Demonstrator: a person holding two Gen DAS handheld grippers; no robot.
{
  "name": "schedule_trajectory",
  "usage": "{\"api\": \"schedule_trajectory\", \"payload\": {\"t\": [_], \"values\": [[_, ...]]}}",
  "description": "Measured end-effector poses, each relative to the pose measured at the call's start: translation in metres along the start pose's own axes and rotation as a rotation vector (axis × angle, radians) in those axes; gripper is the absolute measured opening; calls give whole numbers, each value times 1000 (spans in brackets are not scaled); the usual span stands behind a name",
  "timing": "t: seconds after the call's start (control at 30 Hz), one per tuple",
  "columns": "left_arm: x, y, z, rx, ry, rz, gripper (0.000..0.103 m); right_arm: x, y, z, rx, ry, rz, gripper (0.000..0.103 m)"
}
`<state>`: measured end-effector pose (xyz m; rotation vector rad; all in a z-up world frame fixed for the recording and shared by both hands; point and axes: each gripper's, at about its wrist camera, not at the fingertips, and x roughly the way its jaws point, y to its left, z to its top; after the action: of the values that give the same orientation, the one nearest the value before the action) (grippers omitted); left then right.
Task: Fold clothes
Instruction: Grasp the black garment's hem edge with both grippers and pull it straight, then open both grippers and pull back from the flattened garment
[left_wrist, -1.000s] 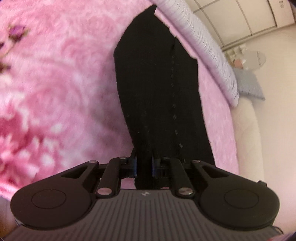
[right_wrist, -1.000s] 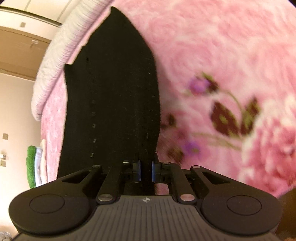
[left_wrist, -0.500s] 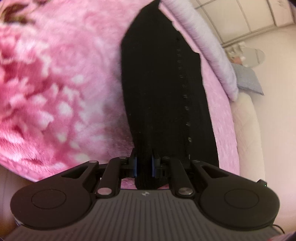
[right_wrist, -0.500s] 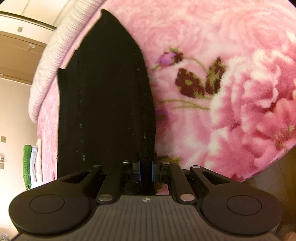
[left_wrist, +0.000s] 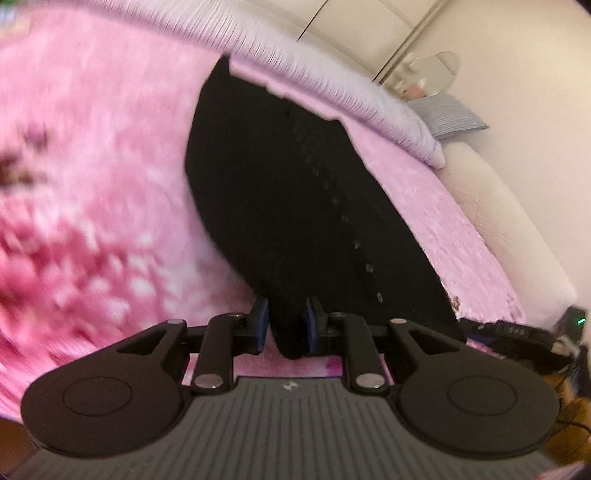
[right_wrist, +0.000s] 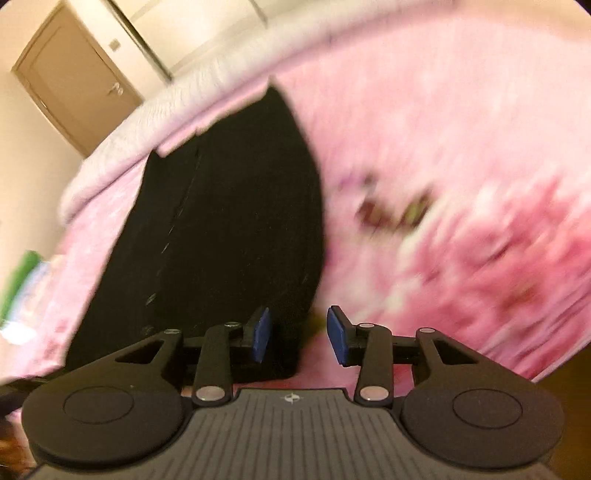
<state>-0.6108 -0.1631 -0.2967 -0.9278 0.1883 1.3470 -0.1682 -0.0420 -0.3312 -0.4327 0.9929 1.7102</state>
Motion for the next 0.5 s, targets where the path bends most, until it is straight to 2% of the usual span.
{"api": "schedule_trajectory", "payload": {"t": [0.07,0.2,0.27,0.37,0.5], "values": [[-5,-10,4,30,-11,19,16,-14,17,-1,-46,-58,-64,41],[15,-32,10,123,-24,69,23,-14,59,-1,-221,-120,-37,46],[32,-34,4,118,21,116,23,3,67,-6,-265,-104,-49,45],[48,-40,-12,142,84,192,23,30,72,-20,-255,-16,-102,44],[33,-61,-35,237,83,259,24,18,60,-44,-220,-6,-108,44]]}}
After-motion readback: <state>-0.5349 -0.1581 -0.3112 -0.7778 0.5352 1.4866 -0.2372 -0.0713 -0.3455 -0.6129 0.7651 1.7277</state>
